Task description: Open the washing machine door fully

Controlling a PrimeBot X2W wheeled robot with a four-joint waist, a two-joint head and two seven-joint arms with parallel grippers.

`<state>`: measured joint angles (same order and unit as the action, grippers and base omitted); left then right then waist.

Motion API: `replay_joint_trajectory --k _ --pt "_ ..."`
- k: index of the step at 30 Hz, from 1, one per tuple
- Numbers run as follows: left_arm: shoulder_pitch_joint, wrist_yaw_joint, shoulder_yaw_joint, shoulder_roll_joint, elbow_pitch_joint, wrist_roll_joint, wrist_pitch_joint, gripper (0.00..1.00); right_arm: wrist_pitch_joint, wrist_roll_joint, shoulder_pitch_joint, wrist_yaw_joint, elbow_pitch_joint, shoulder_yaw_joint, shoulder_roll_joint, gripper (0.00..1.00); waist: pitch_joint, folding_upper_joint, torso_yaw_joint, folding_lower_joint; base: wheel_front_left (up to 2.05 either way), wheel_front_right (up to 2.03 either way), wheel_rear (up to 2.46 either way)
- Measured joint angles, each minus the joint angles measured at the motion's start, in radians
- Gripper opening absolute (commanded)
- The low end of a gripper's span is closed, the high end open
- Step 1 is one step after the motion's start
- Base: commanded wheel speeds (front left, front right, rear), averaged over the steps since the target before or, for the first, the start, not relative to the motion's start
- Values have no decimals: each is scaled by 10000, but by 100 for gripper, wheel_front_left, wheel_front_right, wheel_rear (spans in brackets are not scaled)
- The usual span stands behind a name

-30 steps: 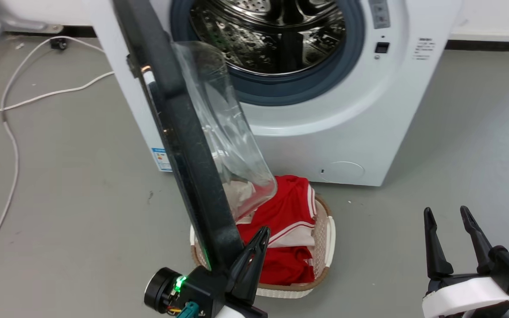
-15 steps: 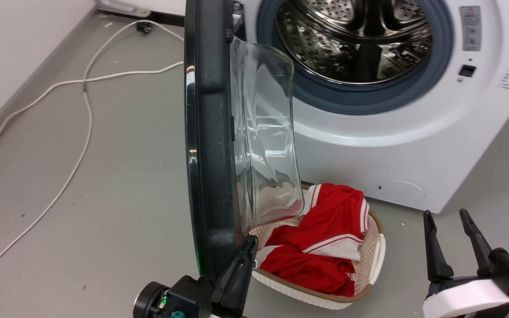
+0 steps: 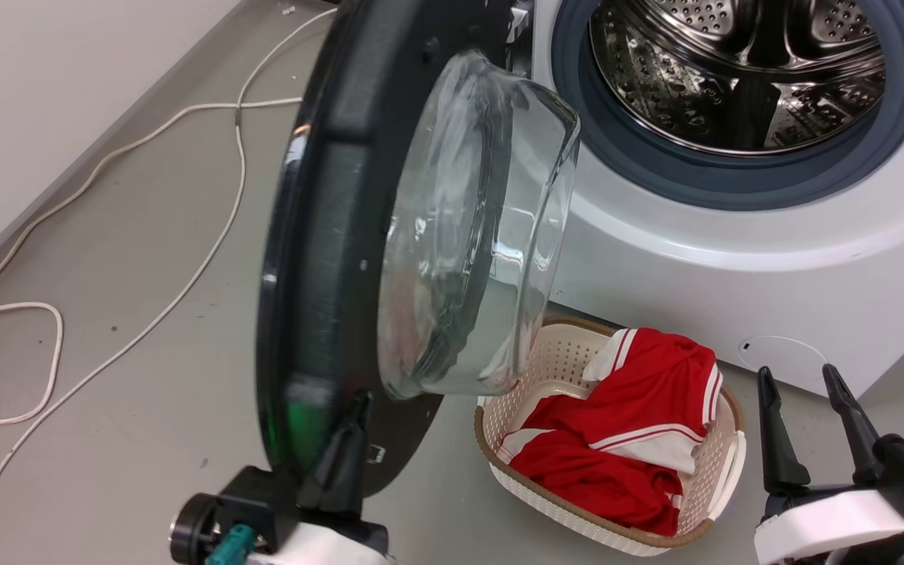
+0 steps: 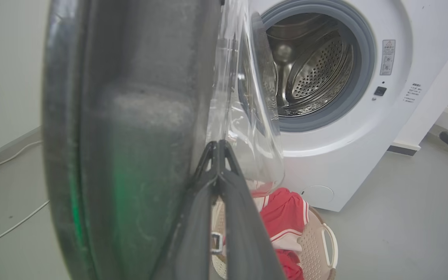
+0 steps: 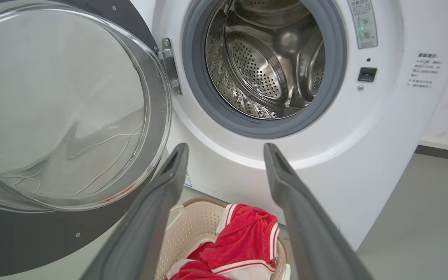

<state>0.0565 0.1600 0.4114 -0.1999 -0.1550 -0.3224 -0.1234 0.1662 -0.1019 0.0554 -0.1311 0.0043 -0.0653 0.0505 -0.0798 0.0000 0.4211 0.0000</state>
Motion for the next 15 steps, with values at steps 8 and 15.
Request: replay_joint_trajectory --k 8,15 --pt "-687 81 -1333 -169 1135 -725 -652 0 -88 67 -152 0 -33 52 0 100 -222 0 -39 0 0 0 0" --pt "-1510 -44 -2527 -685 2343 -1325 -989 0 -182 140 -309 0 -58 25 2 100 -452 0 -200 1 0 0 0"
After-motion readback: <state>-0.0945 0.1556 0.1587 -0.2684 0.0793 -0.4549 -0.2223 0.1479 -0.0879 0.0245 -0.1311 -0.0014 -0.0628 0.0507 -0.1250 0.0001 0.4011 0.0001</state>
